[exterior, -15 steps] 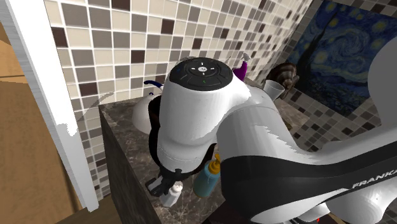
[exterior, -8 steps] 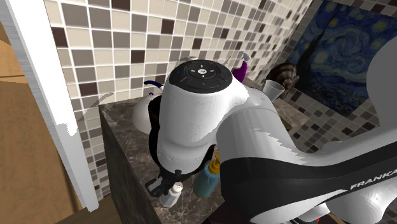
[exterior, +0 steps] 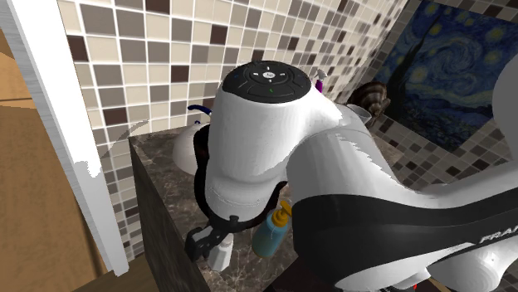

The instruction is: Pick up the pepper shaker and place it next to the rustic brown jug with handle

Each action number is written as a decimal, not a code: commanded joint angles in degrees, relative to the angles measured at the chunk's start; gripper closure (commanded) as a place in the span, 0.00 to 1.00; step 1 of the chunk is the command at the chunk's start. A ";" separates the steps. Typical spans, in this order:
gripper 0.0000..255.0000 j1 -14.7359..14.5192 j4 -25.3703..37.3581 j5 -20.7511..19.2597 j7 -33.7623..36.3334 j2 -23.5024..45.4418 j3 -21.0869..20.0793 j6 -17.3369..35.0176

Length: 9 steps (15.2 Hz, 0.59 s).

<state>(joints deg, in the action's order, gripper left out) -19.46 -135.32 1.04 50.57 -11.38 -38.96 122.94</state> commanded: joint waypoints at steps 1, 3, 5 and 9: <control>0.00 -0.30 2.06 1.06 -0.93 -1.70 0.51 -3.54; 0.00 -0.44 3.10 1.42 -1.23 -2.36 0.74 -5.13; 0.00 -0.44 3.10 1.42 -1.23 -2.37 0.74 -5.13; 0.00 -0.44 3.10 1.42 -1.23 -2.36 0.74 -5.13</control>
<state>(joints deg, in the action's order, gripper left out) -19.89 -132.24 2.46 49.34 -13.74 -38.21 117.83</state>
